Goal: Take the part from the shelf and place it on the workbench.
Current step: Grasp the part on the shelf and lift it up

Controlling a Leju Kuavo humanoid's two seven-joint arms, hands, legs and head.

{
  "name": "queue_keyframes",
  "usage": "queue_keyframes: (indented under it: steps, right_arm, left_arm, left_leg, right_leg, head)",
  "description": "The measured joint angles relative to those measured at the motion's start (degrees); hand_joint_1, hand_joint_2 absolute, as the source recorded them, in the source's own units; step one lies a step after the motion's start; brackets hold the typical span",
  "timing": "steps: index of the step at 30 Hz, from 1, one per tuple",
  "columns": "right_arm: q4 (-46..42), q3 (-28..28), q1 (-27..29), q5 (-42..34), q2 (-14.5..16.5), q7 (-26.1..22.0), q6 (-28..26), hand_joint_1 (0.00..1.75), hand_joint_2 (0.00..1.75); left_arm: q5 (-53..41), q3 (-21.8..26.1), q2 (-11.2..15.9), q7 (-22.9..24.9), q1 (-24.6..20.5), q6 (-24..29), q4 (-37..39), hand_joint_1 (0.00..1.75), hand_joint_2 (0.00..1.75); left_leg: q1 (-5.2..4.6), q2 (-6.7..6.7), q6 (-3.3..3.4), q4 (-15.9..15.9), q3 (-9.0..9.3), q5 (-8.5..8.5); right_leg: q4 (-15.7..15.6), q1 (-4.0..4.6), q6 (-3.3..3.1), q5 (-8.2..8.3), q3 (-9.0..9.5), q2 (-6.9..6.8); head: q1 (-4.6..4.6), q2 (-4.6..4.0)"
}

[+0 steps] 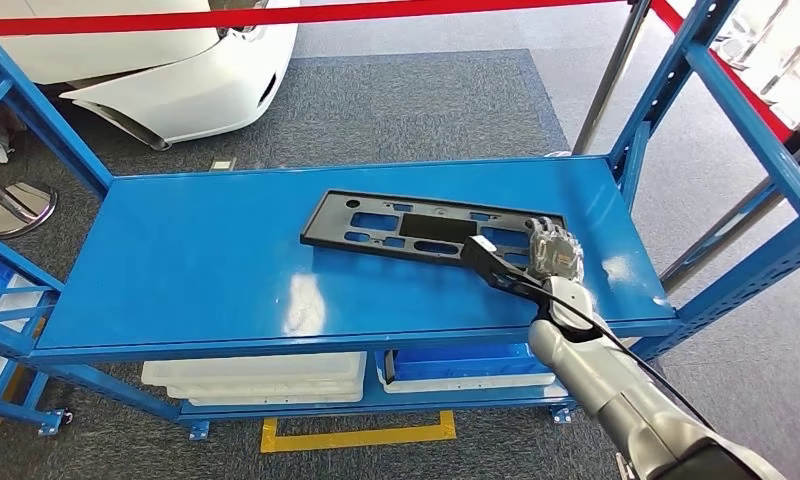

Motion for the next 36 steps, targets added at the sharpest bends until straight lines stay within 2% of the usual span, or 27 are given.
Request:
queue_keyframes:
  steps: [10,27,33,36]
  right_arm:
    - [5.72,-0.02,-2.84,-2.15,-0.4,-1.74,-1.12,1.75,1.75]
    - [7.32,-0.02,-3.45,-1.79,-0.49,-1.91,-1.23,1.75,1.75]
    - [7.16,0.0,-3.25,-0.16,-0.38,-3.69,-2.48,1.75,1.75]
    - [4.24,0.14,-2.13,1.22,-0.08,-2.82,-2.32,1.75,1.75]
  left_arm:
    - [-0.21,-0.9,0.04,0.4,-0.32,0.43,0.0,0.0,0.0]
    - [-0.19,-1.37,0.04,0.52,-0.45,0.43,0.0,0.0,0.0]
    - [1.53,-1.35,0.04,-0.03,-0.4,-3.04,0.0,0.0,0.0]
    - [2.2,-1.33,0.07,-0.7,-0.29,-4.47,0.0,0.0,1.31]
  left_leg:
    - [0.08,0.01,0.03,0.0,0.43,-0.02]
    - [0.08,0.0,0.19,0.0,0.56,0.06]
    - [0.06,0.0,0.22,0.0,0.53,0.06]
    - [0.05,-0.01,0.27,0.0,0.47,0.08]
  right_leg:
    - [-0.17,0.03,0.05,0.01,0.51,0.03]
    - [-0.42,0.03,0.34,0.2,0.81,0.03]
    - [-0.42,0.03,0.36,0.21,0.84,0.02]
    - [-0.41,0.03,0.38,0.23,0.78,0.02]
  head:
    - [0.05,0.0]
    - [0.18,0.0]
    - [0.22,0.0]
    - [0.27,0.0]
